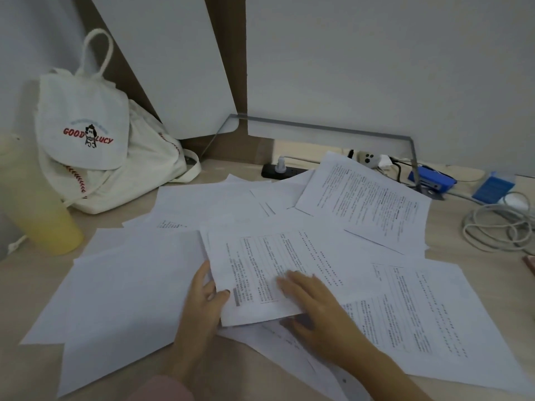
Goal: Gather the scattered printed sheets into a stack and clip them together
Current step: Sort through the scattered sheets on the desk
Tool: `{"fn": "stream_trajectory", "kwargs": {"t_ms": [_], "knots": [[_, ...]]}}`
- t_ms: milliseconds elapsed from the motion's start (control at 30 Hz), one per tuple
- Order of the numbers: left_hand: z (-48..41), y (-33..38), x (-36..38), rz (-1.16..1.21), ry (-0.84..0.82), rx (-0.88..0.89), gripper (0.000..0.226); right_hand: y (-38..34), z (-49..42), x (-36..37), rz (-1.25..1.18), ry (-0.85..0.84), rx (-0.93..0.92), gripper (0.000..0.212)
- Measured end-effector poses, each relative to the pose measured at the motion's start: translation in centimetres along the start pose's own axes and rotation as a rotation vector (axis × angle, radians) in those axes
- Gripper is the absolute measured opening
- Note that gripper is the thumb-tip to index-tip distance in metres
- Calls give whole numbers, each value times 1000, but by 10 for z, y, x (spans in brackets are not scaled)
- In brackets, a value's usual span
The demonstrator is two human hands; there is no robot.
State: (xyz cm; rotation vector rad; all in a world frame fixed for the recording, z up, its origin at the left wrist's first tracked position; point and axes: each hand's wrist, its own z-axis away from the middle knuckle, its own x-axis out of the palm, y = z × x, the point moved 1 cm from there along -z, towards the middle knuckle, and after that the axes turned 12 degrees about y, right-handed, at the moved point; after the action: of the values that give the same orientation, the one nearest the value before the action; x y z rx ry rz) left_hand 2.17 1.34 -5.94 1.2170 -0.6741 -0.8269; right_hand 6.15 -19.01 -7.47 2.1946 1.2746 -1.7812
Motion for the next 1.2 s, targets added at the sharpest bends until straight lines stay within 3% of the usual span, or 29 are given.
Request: {"fn": "stream_trajectory", "kwargs": {"t_ms": [100, 233, 333, 433, 533, 600, 700, 800, 900, 1200], "knots": [[-3, 12, -8, 45, -28, 20, 57, 18, 0, -13, 102, 110, 92, 59], [4, 33, -4, 304, -29, -45, 55, 12, -10, -29, 205, 277, 142, 47], [9, 38, 11, 413, -105, -106, 78, -1, -13, -25, 248, 169, 198, 48], [19, 26, 36, 219, -128, -65, 42, -17, -9, -18, 177, 118, 120, 44], [22, 3, 50, 100, -99, -64, 43, -29, -2, -15, 20, -42, 69, 41], [20, -4, 48, 25, 30, -80, 44, -24, 4, -24, -114, -126, 162, 47], [16, -6, 41, 20, 131, -100, 45, 13, 14, -47, -180, 9, 375, 46], [11, -2, 34, 42, 171, -112, 42, 73, 30, -74, 0, 208, 667, 48], [5, 0, 30, 54, 191, -120, 39, 116, 41, -93, 142, 221, 828, 56], [1, 10, 39, 9, 173, -36, 27, 142, -8, -108, 205, -98, 550, 76]]}}
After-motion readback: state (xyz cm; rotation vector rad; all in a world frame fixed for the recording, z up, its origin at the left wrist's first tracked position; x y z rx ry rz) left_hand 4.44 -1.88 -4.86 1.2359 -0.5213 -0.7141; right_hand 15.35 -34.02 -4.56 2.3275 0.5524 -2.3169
